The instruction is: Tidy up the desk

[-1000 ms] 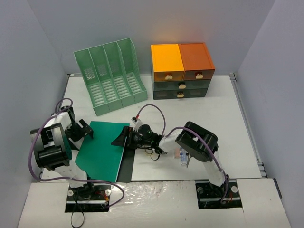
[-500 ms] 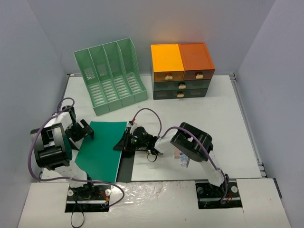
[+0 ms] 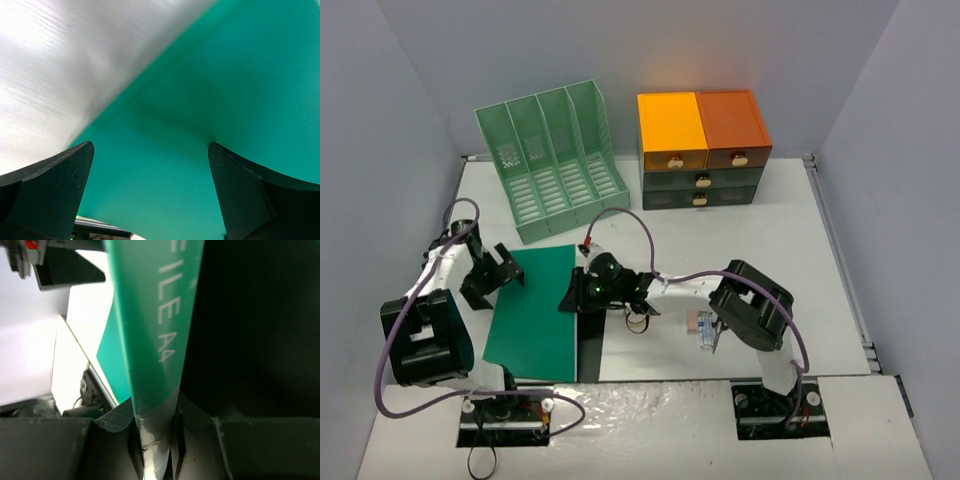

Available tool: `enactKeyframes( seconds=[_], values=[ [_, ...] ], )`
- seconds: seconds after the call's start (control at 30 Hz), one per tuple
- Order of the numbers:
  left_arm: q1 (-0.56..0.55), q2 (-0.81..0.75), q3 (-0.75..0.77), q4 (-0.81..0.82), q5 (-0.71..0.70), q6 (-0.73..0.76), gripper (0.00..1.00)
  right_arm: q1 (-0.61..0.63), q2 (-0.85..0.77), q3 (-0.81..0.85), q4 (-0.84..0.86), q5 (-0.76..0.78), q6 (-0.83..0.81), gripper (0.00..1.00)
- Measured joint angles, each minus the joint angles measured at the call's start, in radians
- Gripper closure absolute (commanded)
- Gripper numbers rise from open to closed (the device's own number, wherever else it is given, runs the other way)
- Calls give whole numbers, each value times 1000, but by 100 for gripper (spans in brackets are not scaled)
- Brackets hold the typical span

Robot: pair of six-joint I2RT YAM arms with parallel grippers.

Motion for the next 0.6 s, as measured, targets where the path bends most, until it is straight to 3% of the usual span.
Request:
enactKeyframes(
  seconds=[0.23,0.6],
  values=[
    [-43,-290,66,-53,-1,-1,3,23,-63,75,-162,24,-129,100],
    [-57,-505,89,-164,-91,9,3,44,-139,189,-431,120,-284,100]
  ],
)
